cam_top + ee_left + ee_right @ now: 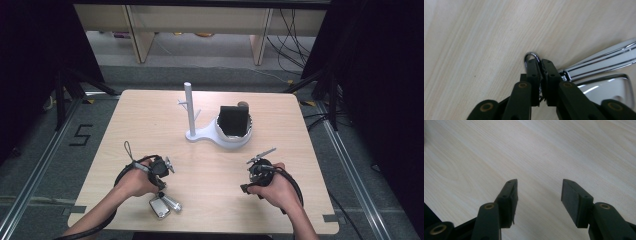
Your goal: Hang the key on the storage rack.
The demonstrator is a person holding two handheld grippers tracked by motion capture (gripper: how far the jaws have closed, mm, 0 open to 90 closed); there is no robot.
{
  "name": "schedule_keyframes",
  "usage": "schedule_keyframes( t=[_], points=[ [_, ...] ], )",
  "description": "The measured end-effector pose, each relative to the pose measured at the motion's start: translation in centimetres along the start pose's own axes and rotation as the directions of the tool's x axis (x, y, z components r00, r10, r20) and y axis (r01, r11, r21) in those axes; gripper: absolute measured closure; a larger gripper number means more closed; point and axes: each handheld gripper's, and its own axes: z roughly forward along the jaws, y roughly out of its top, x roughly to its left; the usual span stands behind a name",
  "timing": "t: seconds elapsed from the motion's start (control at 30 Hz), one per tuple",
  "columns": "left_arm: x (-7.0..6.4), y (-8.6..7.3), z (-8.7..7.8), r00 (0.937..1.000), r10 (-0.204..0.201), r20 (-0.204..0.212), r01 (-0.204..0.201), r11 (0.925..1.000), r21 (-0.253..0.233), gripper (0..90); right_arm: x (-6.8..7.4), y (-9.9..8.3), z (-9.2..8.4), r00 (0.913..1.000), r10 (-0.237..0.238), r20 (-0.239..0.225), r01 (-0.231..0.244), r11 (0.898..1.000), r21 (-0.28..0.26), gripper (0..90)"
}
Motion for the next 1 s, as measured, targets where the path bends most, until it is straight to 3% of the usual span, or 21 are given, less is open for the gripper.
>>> schedule_keyframes(
  t=[0.1, 0.23, 0.4, 0.43, 0.53, 0.57, 0.6, 0.67, 0.7, 0.77, 0.9, 0.93, 1.0],
  points=[
    [0.0, -0.1, 0.0, 0.9997, -0.001, -0.023, 0.000, 0.9997, -0.022, 76.8, 0.0, 0.0, -0.1, 1.0000, -0.008, -0.002, 0.008, 1.000, -0.010, 48.4],
    [0.1, 0.0, -0.3, 0.9994, -0.003, -0.034, 0.003, 1.0000, 0.001, 72.6, 0.0, 0.0, -0.3, 1.0000, 0.004, 0.002, -0.004, 1.000, 0.001, 48.4],
    [0.7, 0.0, -0.9, 0.9934, -0.097, -0.061, 0.097, 0.9952, -0.011, 59.1, 0.0, 0.0, -0.5, 0.9999, -0.013, -0.004, 0.013, 1.000, -0.006, 48.4],
    [0.8, -0.1, -0.9, 0.9927, -0.102, -0.065, 0.102, 0.9948, 0.003, 58.4, -0.1, 0.0, -0.3, 0.9997, -0.024, -0.003, 0.023, 1.000, -0.014, 48.3],
    [0.9, -0.3, -0.6, 0.9845, -0.167, -0.054, 0.169, 0.9845, 0.046, 54.1, 0.0, 0.0, -0.3, 1.0000, -0.009, -0.002, 0.009, 1.000, -0.008, 48.4],
    [0.9, -0.4, -0.3, 0.9812, -0.184, -0.059, 0.186, 0.9819, 0.035, 54.1, 0.0, 0.0, -0.3, 0.9999, -0.017, 0.001, 0.017, 1.000, -0.010, 48.4],
    [1.0, -0.3, -0.3, 0.9767, -0.207, -0.057, 0.210, 0.9759, 0.058, 54.3, 0.0, 0.0, -0.3, 0.9998, -0.018, 0.001, 0.018, 1.000, -0.009, 48.4],
    [1.2, -0.2, -0.1, 0.9761, -0.212, -0.048, 0.215, 0.9743, 0.067, 56.9, 0.1, 0.1, -0.4, 0.9998, -0.022, -0.002, 0.022, 1.000, -0.014, 48.4],
    [1.1, -0.2, 0.0, 0.9715, -0.233, -0.043, 0.236, 0.9696, 0.066, 56.9, 0.1, 0.1, -0.4, 0.9998, -0.022, -0.002, 0.022, 1.000, -0.014, 48.4],
    [1.0, 0.0, 0.1, 0.9754, -0.216, -0.044, 0.219, 0.9732, 0.070, 60.9, 0.1, 0.2, -0.4, 0.9998, -0.018, 0.001, 0.018, 1.000, -0.012, 48.3],
    [0.8, 0.6, 0.0, 0.9724, -0.229, -0.044, 0.233, 0.9647, 0.123, 67.9, 0.2, 0.2, -0.4, 0.9998, -0.018, 0.003, 0.018, 1.000, -0.011, 48.2],
    [0.7, 0.7, 0.2, 0.9656, -0.257, -0.041, 0.260, 0.9573, 0.126, 67.9, 0.2, 0.2, -0.4, 0.9998, -0.018, 0.003, 0.018, 1.000, -0.011, 48.2],
    [0.7, 1.0, 0.3, 0.9605, -0.275, -0.046, 0.278, 0.9483, 0.153, 68.6, 0.1, 0.2, -0.4, 0.9993, -0.037, -0.002, 0.037, 0.999, -0.020, 48.2]
  ],
)
